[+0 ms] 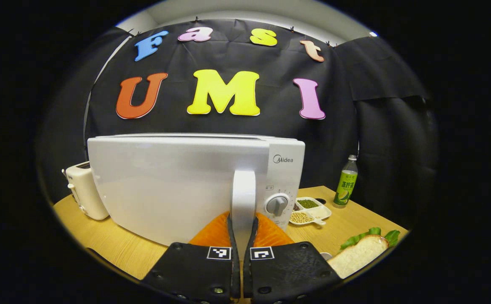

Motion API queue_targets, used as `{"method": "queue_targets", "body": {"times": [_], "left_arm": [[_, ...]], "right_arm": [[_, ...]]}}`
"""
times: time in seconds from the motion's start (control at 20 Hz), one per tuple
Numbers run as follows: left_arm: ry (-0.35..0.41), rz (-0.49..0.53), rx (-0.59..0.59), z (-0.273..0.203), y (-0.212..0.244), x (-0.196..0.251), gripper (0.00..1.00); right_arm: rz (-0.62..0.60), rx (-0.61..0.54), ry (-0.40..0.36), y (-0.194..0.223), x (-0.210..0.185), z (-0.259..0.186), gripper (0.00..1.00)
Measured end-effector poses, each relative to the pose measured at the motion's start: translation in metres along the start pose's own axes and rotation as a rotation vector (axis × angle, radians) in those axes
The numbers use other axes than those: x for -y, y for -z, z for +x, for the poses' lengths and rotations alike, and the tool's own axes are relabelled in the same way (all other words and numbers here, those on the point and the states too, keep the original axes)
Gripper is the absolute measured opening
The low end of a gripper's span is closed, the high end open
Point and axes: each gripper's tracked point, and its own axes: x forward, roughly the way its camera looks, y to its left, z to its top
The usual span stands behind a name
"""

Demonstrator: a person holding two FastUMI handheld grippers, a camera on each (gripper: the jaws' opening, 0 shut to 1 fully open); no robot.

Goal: Open the microwave oven with the left hand, put the food in, and close the microwave oven.

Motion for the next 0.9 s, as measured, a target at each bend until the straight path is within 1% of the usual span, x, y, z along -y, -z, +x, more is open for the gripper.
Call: {"method": "queue_targets", "body": {"times": [0.1, 0.3, 0.35, 0.4, 0.5, 0.65, 0.9], "left_arm": [[0.037, 0.042, 0.013, -0.02, 0.001, -0.004, 0.02], [0.118, 0.036, 0.008, -0.058, 0.008, -0.014, 0.02], [0.135, 0.051, 0.017, -0.068, 0.007, -0.016, 0.02], [0.148, 0.064, 0.016, -0.078, 0.009, -0.021, 0.02], [0.163, 0.066, 0.008, -0.097, 0.013, -0.033, 0.02], [0.171, 0.054, -0.008, -0.128, 0.016, -0.052, 0.02], [0.124, 0.056, -0.015, -0.181, 0.023, -0.107, 0.02]], "right_arm": [[0.012, -0.017, -0.001, 0.005, -0.003, -0.002, 1.0], [0.017, -0.029, -0.002, 0.007, -0.011, -0.013, 1.0], [0.015, -0.025, -0.001, 0.006, -0.013, -0.017, 0.91], [0.014, -0.023, -0.002, 0.006, -0.015, -0.021, 1.0], [0.013, -0.021, -0.01, 0.006, -0.023, -0.028, 1.0], [0.011, -0.02, -0.027, 0.008, -0.034, -0.034, 1.0], [0.007, -0.04, -0.057, 0.017, -0.055, -0.038, 1.0]]}}
